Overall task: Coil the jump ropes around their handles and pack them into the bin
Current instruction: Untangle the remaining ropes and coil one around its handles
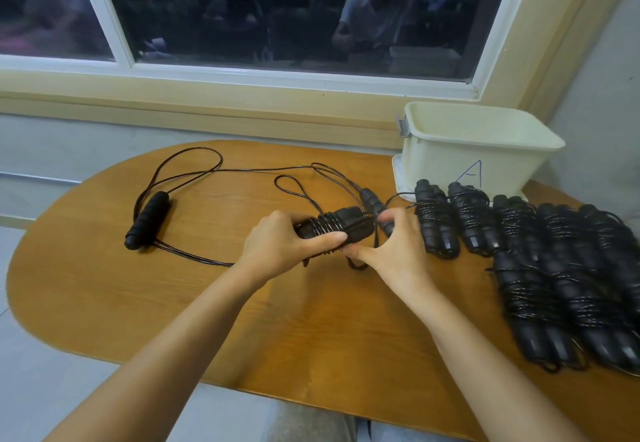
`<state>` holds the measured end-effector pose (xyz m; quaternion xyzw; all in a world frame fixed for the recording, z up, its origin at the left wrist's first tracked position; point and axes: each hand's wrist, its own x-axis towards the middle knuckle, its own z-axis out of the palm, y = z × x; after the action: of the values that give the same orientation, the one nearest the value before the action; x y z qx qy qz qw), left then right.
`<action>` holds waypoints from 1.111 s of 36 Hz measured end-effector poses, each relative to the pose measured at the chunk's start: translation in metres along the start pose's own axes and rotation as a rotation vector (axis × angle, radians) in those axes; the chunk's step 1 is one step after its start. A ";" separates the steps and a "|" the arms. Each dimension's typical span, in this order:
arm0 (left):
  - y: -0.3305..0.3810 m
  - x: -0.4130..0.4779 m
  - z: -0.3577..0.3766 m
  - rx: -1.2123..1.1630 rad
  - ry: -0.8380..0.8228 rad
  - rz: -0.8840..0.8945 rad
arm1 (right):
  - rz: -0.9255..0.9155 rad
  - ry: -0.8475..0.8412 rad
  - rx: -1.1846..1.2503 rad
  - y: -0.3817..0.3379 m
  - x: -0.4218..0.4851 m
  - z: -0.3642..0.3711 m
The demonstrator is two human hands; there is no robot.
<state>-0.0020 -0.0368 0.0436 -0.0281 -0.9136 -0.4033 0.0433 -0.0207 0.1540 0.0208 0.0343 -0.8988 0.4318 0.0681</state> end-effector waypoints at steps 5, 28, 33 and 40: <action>0.003 0.000 -0.005 -0.071 -0.108 -0.036 | -0.557 0.025 -0.311 -0.002 0.005 -0.009; 0.017 -0.008 0.022 -0.300 -0.168 0.118 | -0.107 -0.207 0.540 0.003 0.012 -0.023; 0.004 0.006 0.045 -0.286 -0.046 0.189 | -0.108 -0.203 0.616 0.004 0.021 -0.020; -0.007 0.032 0.044 -0.252 -0.098 0.259 | -0.041 -0.266 0.579 0.014 0.034 -0.030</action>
<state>-0.0364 -0.0081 0.0122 -0.1700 -0.8457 -0.5037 0.0464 -0.0533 0.1859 0.0332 0.1263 -0.7386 0.6600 -0.0540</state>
